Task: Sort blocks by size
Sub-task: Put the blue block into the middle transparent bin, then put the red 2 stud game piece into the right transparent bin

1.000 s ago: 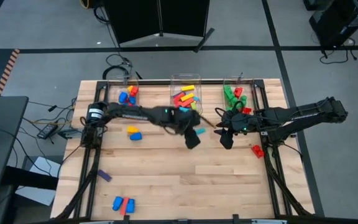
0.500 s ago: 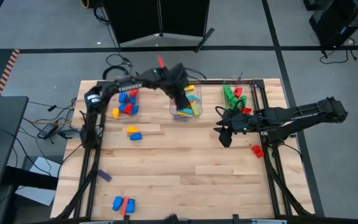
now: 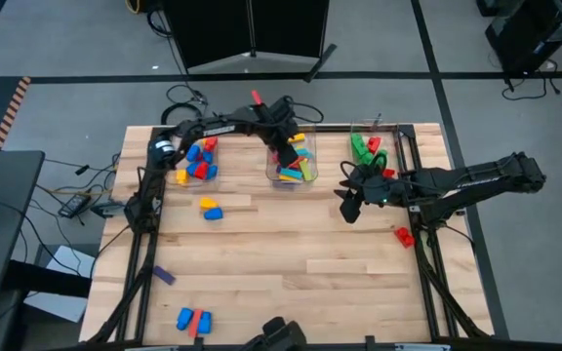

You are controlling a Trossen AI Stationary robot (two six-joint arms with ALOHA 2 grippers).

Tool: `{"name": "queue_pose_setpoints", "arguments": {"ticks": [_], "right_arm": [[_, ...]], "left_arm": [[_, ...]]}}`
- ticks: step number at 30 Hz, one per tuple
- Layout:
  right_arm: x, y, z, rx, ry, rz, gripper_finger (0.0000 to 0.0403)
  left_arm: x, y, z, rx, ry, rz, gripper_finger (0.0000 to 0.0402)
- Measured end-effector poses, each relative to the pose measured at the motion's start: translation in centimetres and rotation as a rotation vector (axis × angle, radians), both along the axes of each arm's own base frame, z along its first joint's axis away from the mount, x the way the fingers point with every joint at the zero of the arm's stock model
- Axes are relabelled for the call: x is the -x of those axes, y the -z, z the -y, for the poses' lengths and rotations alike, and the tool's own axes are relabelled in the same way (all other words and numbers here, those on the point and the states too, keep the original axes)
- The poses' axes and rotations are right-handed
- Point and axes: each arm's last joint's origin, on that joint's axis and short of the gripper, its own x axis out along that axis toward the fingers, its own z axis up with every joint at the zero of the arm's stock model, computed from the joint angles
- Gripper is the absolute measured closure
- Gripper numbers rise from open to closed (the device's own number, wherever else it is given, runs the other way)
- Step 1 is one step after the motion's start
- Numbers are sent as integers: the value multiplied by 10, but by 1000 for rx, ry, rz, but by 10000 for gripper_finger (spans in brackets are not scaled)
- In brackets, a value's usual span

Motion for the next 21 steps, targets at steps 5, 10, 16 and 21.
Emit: {"name": "queue_pose_setpoints", "arguments": {"ticks": [5,10,16,21], "right_arm": [[0,0,4,-28,60,26,243],[0,0,6,-44,87,36,243],[0,-1,6,-44,89,37,243],[0,0,6,-42,89,37,243]], "left_arm": [[-2,6,-2,-6,-6,-10,275],[-2,6,-2,-32,21,-13,270],[-3,6,-2,-45,16,-9,226],[-5,4,-4,-96,40,12,178]]}}
